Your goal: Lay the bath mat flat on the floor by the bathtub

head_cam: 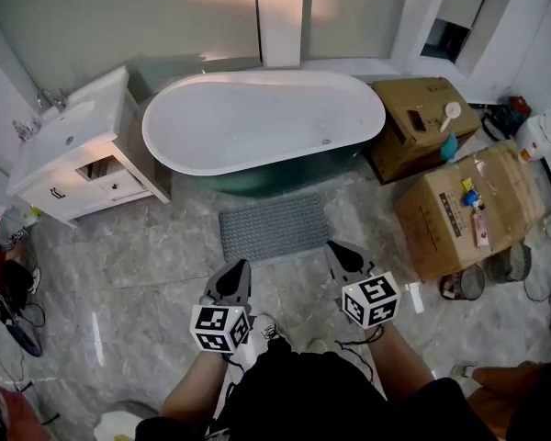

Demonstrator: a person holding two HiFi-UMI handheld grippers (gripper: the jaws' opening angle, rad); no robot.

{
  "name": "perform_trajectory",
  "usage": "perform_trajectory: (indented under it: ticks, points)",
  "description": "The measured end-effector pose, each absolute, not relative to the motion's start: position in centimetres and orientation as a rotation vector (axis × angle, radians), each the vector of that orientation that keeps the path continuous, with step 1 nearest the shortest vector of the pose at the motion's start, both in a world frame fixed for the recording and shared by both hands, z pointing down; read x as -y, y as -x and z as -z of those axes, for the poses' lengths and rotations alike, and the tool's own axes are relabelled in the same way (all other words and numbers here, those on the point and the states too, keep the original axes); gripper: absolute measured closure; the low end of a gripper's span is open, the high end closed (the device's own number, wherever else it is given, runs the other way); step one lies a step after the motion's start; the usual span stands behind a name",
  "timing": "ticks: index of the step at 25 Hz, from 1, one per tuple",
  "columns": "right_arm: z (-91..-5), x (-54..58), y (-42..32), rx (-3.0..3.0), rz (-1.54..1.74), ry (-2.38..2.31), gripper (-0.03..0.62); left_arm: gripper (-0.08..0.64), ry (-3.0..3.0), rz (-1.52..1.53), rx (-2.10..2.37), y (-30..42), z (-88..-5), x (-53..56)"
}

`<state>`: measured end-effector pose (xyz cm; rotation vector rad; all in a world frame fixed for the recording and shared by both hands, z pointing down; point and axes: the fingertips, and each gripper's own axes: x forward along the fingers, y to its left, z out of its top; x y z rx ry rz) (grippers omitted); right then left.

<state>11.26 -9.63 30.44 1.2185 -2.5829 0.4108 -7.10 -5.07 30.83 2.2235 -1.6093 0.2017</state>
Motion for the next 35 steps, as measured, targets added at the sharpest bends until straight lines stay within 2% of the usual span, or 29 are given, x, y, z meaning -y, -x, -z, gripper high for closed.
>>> perform_trajectory:
  ticks: [9, 19, 27, 35]
  points:
    - [-29.6, 4.3, -17.9, 2.655, -0.387, -1.14, 0.575, 0.543, -2.203, -0.217, 1.68, -0.9, -28.8, -1.8]
    - [-30.7, 0.0, -20.1, 2.692, -0.428, -1.051, 0.575, 0.543, -2.161, -0.249, 1.747, -3.5, -28.1, -6.8]
    - [-31.0, -2.1, -17.4, 2.699, -0.417, -1.001, 0.575, 0.543, -2.144, -0.24, 1.781, -1.1, -27.9, -9.6]
    - [-30.1, -4.7, -11.4, 2.685, -0.393, -1.017, 0.575, 0.543, -2.153, -0.207, 1.767, 4.9, -27.4, -11.7]
